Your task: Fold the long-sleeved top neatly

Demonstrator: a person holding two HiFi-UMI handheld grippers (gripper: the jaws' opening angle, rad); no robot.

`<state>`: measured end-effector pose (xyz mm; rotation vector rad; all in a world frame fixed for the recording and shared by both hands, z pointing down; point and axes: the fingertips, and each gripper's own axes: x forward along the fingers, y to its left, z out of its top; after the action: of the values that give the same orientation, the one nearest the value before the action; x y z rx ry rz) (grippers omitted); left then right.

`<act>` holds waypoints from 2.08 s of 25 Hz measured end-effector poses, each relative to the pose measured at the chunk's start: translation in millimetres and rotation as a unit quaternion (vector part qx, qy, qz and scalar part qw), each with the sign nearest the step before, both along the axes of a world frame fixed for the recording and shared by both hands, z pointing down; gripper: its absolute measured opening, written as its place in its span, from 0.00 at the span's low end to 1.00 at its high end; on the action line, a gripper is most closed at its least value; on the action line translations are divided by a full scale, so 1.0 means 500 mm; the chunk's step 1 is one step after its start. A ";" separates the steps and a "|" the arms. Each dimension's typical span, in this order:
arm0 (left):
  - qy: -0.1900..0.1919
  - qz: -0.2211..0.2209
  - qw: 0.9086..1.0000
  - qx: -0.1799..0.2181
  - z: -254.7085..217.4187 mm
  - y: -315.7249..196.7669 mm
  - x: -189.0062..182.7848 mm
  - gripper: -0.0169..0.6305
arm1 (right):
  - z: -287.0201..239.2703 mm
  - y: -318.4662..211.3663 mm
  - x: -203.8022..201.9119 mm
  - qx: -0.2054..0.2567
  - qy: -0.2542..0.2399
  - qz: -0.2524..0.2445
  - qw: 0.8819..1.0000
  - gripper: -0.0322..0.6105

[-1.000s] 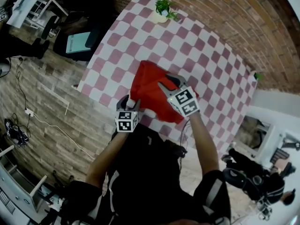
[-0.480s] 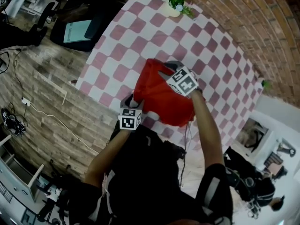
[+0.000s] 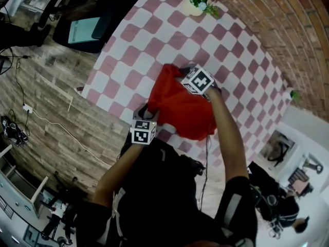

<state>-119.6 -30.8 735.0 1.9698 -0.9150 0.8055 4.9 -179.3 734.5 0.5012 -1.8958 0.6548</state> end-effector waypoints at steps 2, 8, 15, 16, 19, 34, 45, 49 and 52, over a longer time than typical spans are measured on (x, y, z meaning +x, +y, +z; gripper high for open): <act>0.000 0.006 1.000 0.001 0.001 0.000 -0.003 0.39 | 0.008 0.001 -0.003 -0.002 0.002 -0.001 1.000 0.26; 0.002 0.024 1.000 0.003 0.001 0.007 0.003 0.25 | 0.004 0.025 -0.035 -0.017 -0.016 -0.012 1.000 0.18; 0.026 0.053 0.998 -0.002 0.001 0.004 0.014 0.09 | 0.001 0.024 -0.030 -0.015 -0.024 0.016 0.999 0.15; 0.029 0.061 0.998 -0.004 -0.001 0.001 0.014 0.09 | -0.001 0.022 -0.028 -0.016 -0.026 0.024 0.999 0.14; 0.032 0.091 0.995 -0.005 -0.004 -0.010 0.015 0.08 | -0.003 0.015 -0.009 -0.008 -0.022 0.047 0.999 0.14; 0.012 0.341 0.939 0.047 -0.018 -0.171 0.123 0.08 | 0.001 0.018 0.246 0.041 0.013 0.271 0.962 0.13; -0.027 0.566 0.819 0.091 -0.016 -0.229 0.343 0.08 | -0.004 0.182 0.463 0.053 0.010 0.485 0.873 0.12; -0.029 0.605 0.789 0.103 -0.012 -0.220 0.430 0.08 | -0.004 0.263 0.522 0.048 0.007 0.543 0.838 0.12; -0.030 0.630 0.770 0.100 -0.016 -0.202 0.480 0.08 | -0.008 0.319 0.552 0.048 0.003 0.577 0.815 0.12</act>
<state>120.3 -131.6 726.9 2.6624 0.5236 1.5048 281.0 -19.9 730.7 1.7668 -1.4508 1.3029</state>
